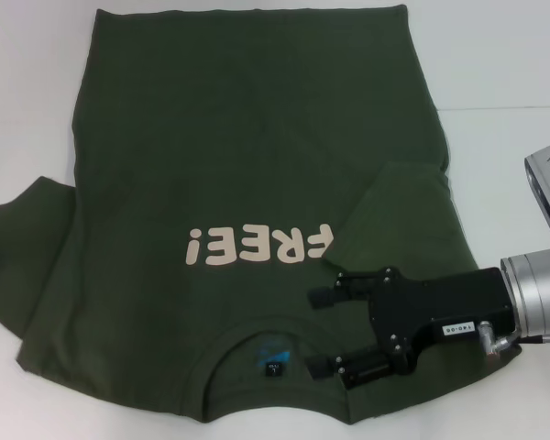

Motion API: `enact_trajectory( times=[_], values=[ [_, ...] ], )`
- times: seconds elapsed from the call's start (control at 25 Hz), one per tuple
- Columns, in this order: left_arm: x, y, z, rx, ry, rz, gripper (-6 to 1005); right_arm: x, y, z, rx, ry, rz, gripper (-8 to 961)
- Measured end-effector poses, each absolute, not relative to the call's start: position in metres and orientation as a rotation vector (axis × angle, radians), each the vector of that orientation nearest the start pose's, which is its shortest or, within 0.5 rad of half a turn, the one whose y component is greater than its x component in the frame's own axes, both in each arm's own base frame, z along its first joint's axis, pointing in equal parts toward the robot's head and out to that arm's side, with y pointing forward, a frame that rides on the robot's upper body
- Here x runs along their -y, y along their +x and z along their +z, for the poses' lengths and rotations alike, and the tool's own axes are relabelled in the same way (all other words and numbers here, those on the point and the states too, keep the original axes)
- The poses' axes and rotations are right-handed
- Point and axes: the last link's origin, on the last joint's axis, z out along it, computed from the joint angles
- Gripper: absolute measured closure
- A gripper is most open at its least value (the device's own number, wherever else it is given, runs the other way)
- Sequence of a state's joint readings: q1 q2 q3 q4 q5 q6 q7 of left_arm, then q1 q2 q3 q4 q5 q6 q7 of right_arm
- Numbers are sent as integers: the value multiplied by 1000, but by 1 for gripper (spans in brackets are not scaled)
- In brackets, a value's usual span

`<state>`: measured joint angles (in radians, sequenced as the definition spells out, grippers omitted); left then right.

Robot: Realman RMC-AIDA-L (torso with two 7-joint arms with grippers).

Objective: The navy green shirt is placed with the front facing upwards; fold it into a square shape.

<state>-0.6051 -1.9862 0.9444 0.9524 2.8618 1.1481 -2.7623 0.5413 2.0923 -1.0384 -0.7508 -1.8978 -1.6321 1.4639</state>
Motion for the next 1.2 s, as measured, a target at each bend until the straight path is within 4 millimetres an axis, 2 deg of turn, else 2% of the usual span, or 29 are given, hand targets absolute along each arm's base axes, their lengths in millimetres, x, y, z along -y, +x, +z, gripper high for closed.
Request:
enact_trajectory(
  times=[0.2, 0.6, 0.72, 0.92, 1.08, 1.2],
  values=[
    [-397, -329, 96, 1393, -1766, 248, 949, -313, 215, -33, -465, -3059, 656, 12],
    [-401, -331, 102, 1352, -1745, 220, 950, -315, 215, -35, -467, -3051, 644, 11],
    [-401, -325, 102, 1353, -1755, 211, 950, -315, 215, -36, -470, -3046, 638, 11],
    [-399, -305, 91, 1332, -1818, 194, 950, -316, 216, -36, -471, -3043, 630, 12],
    [-399, -304, 89, 1325, -1824, 190, 950, -316, 216, -37, -479, -3045, 629, 12],
    [-399, -310, 95, 1330, -1806, 198, 949, -316, 216, -37, -479, -3046, 627, 12]
  ],
)
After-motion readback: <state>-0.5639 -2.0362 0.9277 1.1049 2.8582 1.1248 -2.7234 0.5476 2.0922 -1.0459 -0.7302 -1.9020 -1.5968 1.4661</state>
